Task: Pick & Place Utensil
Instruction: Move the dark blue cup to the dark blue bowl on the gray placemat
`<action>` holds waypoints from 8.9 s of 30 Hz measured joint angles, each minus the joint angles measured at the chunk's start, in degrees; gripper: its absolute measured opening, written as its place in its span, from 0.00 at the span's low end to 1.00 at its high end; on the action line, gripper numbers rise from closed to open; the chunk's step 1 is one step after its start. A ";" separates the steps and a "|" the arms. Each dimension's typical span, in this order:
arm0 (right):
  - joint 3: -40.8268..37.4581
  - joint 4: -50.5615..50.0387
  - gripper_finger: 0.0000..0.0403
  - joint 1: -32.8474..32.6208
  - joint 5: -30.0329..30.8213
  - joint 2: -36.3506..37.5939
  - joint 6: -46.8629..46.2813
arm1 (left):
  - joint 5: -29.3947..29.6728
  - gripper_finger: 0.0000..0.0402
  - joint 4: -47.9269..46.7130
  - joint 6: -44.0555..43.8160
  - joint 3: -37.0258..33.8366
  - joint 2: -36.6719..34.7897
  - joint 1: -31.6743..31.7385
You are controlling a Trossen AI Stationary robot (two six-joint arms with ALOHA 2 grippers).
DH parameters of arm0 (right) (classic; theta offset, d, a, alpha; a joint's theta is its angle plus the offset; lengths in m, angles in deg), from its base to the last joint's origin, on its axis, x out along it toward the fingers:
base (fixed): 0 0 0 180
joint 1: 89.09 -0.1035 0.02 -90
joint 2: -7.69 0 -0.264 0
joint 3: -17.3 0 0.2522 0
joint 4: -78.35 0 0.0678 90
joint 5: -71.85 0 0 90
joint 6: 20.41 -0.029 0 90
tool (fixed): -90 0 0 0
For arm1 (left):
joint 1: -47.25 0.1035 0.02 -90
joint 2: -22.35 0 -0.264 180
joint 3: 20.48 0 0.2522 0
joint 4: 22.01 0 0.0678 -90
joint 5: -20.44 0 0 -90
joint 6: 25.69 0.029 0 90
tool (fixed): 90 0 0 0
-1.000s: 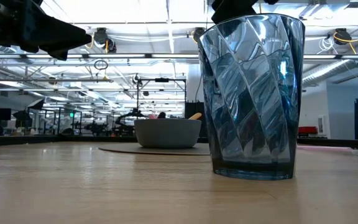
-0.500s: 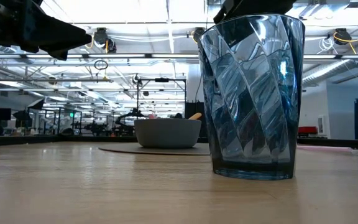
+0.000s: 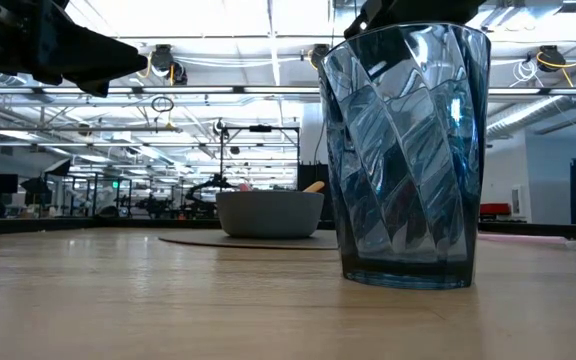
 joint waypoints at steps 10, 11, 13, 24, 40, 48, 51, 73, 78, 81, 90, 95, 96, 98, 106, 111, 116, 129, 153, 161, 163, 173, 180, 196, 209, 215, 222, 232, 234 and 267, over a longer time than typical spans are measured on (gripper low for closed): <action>-0.10 0.77 0.39 0.51 4.14 -2.45 -5.35 | 0.02 0.26 -0.46 -0.06 0.00 0.01 -0.01; -0.13 0.94 0.39 0.55 4.12 -2.96 -5.84 | 0.02 0.26 -0.46 -0.09 0.02 0.00 0.00; 0.08 2.62 0.39 0.74 3.23 -4.38 -6.42 | 0.02 0.26 -0.63 -0.25 0.02 0.02 -0.01; -0.04 1.36 0.38 0.85 0.92 -6.48 -6.30 | 0.04 0.26 -1.33 -0.48 0.04 0.02 0.00; -0.02 -1.48 0.23 0.90 1.19 -6.48 -6.38 | 0.11 0.26 -1.29 -0.38 0.04 0.02 0.02; 0.00 -1.50 0.11 1.11 1.19 -6.48 -6.23 | 0.10 0.26 -1.29 -0.43 0.04 0.02 0.04; 0.00 -1.55 0.06 1.55 1.21 -6.48 -6.32 | 0.09 0.26 -1.29 -0.43 0.04 0.02 0.04; 0.07 -3.36 0.03 2.03 1.08 -6.11 -5.39 | 0.07 0.26 -3.03 -0.80 0.04 0.02 0.04; 0.13 -4.87 0.03 2.03 1.04 -5.93 -5.35 | 0.07 0.26 -3.89 -1.34 0.02 0.02 0.04; 0.13 -6.43 0.03 2.03 1.04 -5.19 -5.35 | 0.07 0.26 -4.17 -1.41 0.02 0.02 0.04; -0.07 -14.10 0.03 2.03 3.33 -0.19 -5.34 | 0.07 0.26 -4.31 -1.54 0.02 0.01 0.04; -0.06 -22.95 0.03 2.03 7.75 3.95 -7.52 | 0.04 0.26 -4.68 -1.80 0.02 0.02 0.04; -0.04 -24.75 0.03 2.03 8.91 4.87 -8.18 | 0.04 0.26 -4.72 -1.80 0.02 0.02 0.04; -0.04 -29.33 0.03 2.03 11.08 6.78 -9.78 | 0.04 0.26 -4.72 -1.98 0.02 0.00 0.04; -0.04 -42.53 0.03 2.03 19.36 14.83 -17.59 | 0.04 0.26 -4.72 -1.98 0.02 0.00 0.04; -0.04 -48.85 0.03 2.03 23.48 19.73 -21.09 | 0.04 0.26 -4.70 -2.06 0.02 0.01 0.04; -0.04 -52.46 0.03 2.05 26.74 23.98 -23.43 | 0.04 0.26 -4.66 -2.36 0.02 0.02 0.04; 0.00 -51.80 0.03 7.35 28.12 27.61 -19.94 | 0.04 0.26 -4.63 -1.52 0.02 0.01 0.04; 0.04 -26.37 0.03 31.78 11.24 15.11 8.35 | 0.48 0.26 -2.30 -1.48 -0.02 0.00 0.05; 4.00 -25.06 0.03 40.44 6.73 11.10 11.83 | 0.63 0.26 -1.22 -1.37 -0.02 0.02 1.14; 4.81 -25.04 0.03 42.36 5.04 10.14 12.06 | 0.61 0.26 -1.18 -1.54 -0.02 0.02 1.72; 5.33 -24.61 0.03 45.48 0.99 4.25 12.72 | 0.51 0.26 -1.07 -3.38 -0.02 0.01 3.21; 5.33 -23.41 0.03 45.84 0.93 3.54 13.35 | 0.35 0.26 -1.29 -4.31 -0.02 0.01 3.17; 5.31 -22.83 0.03 47.65 -1.98 3.97 12.72 | 0.33 0.26 -1.27 -4.95 -0.01 0.00 3.17; 2.21 -19.37 0.03 47.30 -2.01 3.95 10.58 | 0.28 0.26 -1.27 -6.02 0.00 0.00 3.17; 0.37 -16.86 0.03 47.30 -2.00 3.94 9.90 | -0.04 0.26 -1.27 -6.29 0.00 0.00 3.17; 0.37 -13.17 0.03 47.40 -2.02 3.94 8.64 | -0.02 0.26 -1.21 -6.75 0.00 0.02 3.17; 0.37 -13.57 0.03 47.74 -2.04 1.70 8.17 | -0.02 0.26 -1.16 -7.33 0.00 0.02 3.17; 0.37 -13.68 0.03 47.74 -2.02 0.76 8.16 | -0.01 0.26 -1.17 -7.33 0.00 0.01 3.17; 0.37 -14.20 0.03 47.82 -1.96 -0.49 4.70 | 0.02 0.26 -1.24 -7.40 0.00 0.01 3.17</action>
